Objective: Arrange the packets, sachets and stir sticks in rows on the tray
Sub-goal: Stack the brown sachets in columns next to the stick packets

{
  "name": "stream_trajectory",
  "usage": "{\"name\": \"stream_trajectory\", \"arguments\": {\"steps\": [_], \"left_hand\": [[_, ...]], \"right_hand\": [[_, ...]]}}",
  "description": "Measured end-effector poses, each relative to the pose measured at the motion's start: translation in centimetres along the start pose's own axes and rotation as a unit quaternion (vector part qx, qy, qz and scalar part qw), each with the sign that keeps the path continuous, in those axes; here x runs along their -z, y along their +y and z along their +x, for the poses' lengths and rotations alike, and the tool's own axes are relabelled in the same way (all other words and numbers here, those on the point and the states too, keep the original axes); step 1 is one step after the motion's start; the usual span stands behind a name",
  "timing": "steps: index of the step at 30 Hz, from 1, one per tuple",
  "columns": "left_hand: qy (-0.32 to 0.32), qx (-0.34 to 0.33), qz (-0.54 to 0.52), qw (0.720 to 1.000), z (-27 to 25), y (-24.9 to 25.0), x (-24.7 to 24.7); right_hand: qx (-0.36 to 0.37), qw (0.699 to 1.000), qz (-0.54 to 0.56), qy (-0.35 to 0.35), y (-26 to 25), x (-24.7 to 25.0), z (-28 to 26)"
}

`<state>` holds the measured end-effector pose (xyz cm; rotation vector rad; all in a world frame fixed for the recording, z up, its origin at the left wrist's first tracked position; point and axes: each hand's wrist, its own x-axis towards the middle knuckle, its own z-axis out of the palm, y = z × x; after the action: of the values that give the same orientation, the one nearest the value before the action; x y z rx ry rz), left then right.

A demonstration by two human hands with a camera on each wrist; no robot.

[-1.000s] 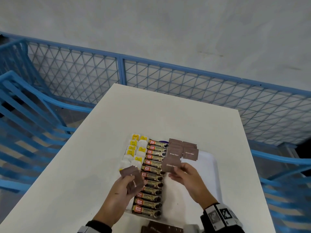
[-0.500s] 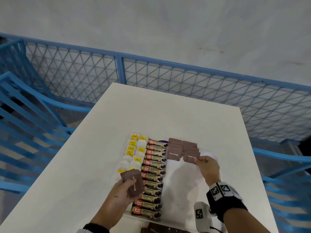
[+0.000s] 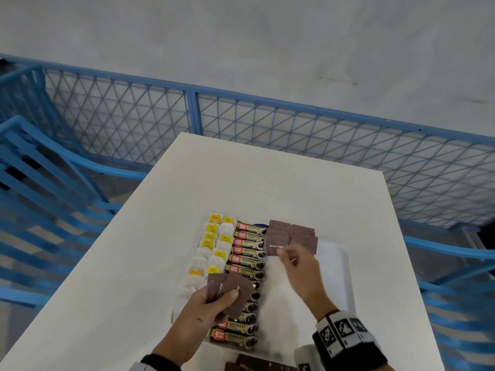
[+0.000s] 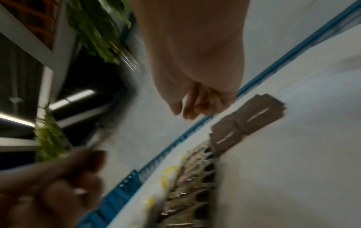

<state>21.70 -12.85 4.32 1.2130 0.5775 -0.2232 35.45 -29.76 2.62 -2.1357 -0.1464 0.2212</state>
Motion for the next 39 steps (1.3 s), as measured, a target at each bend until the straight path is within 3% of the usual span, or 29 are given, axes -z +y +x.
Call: {"name": "stream_trajectory", "arguments": {"steps": [4, 7, 11, 16, 24, 26, 30, 39], "left_hand": [[-0.004, -0.004, 0.037, 0.999, 0.3, -0.2, -0.4], [0.003, 0.009, 0.046, 0.999, 0.4, -0.2, -0.7], [0.020, 0.044, -0.025, 0.999, 1.0, 0.2, -1.0], [0.000, 0.028, -0.018, 0.999, 1.4, 0.8, -0.5], [-0.042, -0.034, 0.174, 0.983, 3.7, 2.7, -1.3], [-0.055, -0.068, 0.239, 0.967, 5.2, 3.5, -1.8], [-0.042, -0.127, 0.403, 0.905, 8.2, 4.5, -3.0], [-0.040, -0.176, 0.496, 0.850, 13.6, 4.8, -6.1]], "right_hand": [[0.012, 0.963, 0.094, -0.251, -3.0, -0.7, -3.2], [-0.006, 0.942, 0.135, -0.306, -2.6, -1.1, -4.1], [-0.025, 0.948, 0.151, -0.278, -2.2, -0.3, -4.3], [-0.059, 0.967, 0.165, -0.184, -0.4, 2.1, -3.3], [-0.131, 0.977, 0.160, -0.047, 3.4, 4.5, -0.7], [-0.140, 0.979, 0.148, -0.019, 4.0, 4.8, 0.0], [-0.155, 0.978, 0.137, 0.026, 5.2, 5.0, 1.4], [-0.177, 0.983, 0.054, 0.011, 6.9, 4.6, 4.0]]}}
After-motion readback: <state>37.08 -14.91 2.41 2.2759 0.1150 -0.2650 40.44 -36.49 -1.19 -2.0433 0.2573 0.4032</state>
